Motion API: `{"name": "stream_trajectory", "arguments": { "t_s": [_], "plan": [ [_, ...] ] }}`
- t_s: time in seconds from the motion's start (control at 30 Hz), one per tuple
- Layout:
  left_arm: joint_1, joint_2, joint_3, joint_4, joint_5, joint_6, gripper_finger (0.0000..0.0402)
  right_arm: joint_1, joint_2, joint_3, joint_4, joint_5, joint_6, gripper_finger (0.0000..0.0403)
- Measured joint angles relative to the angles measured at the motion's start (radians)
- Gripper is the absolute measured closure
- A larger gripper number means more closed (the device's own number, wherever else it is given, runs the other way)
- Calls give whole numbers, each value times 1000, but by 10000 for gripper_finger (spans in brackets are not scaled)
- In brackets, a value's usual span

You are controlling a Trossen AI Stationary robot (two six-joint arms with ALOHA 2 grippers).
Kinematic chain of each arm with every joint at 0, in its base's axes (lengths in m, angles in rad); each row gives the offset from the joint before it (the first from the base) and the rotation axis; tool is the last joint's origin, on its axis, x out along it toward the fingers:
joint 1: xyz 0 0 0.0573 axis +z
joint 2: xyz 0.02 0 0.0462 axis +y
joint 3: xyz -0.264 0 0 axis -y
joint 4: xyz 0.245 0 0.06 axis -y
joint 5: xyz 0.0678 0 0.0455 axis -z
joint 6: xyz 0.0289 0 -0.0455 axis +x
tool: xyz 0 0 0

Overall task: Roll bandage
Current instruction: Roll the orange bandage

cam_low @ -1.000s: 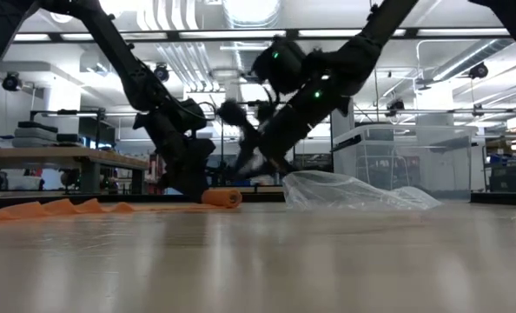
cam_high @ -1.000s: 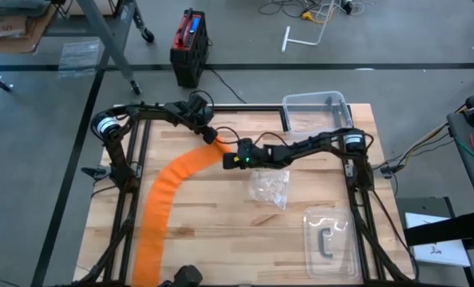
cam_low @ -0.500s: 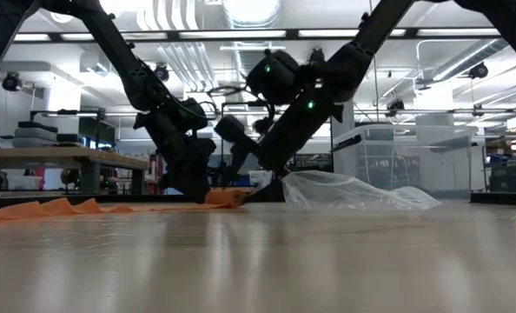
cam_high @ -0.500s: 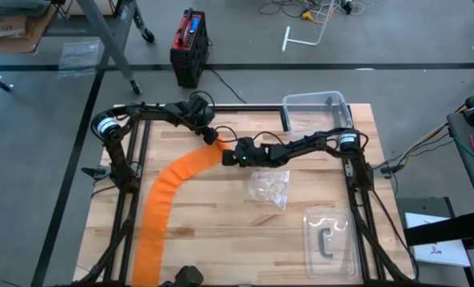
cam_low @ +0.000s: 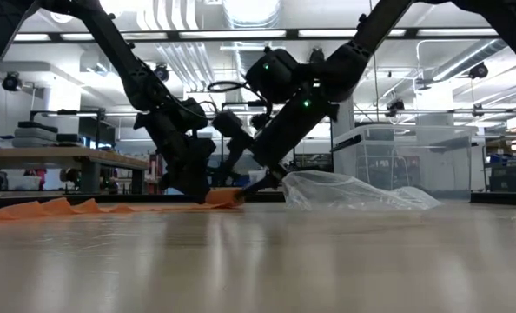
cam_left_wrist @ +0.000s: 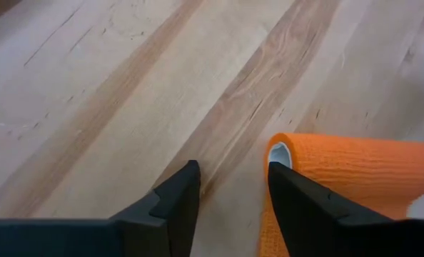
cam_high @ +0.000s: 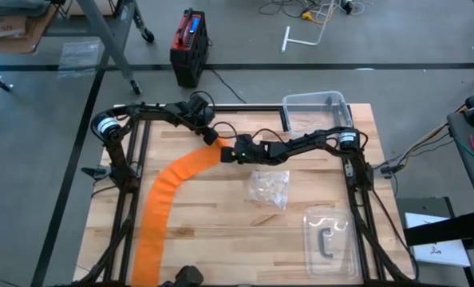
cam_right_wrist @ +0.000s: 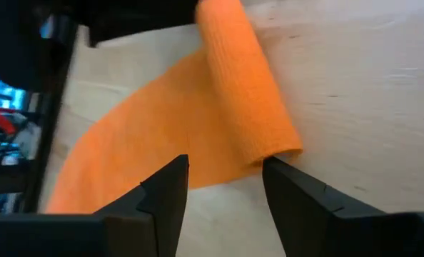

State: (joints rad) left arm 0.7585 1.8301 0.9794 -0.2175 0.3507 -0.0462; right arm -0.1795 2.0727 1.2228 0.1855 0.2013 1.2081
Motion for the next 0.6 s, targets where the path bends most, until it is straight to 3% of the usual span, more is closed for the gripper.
{"name": "stream_trajectory", "arguments": {
  "t_s": [0.6],
  "plan": [
    [-3,0,0,5,-8,6,236,-4,7,0,36,84,12,246]
  ]
}}
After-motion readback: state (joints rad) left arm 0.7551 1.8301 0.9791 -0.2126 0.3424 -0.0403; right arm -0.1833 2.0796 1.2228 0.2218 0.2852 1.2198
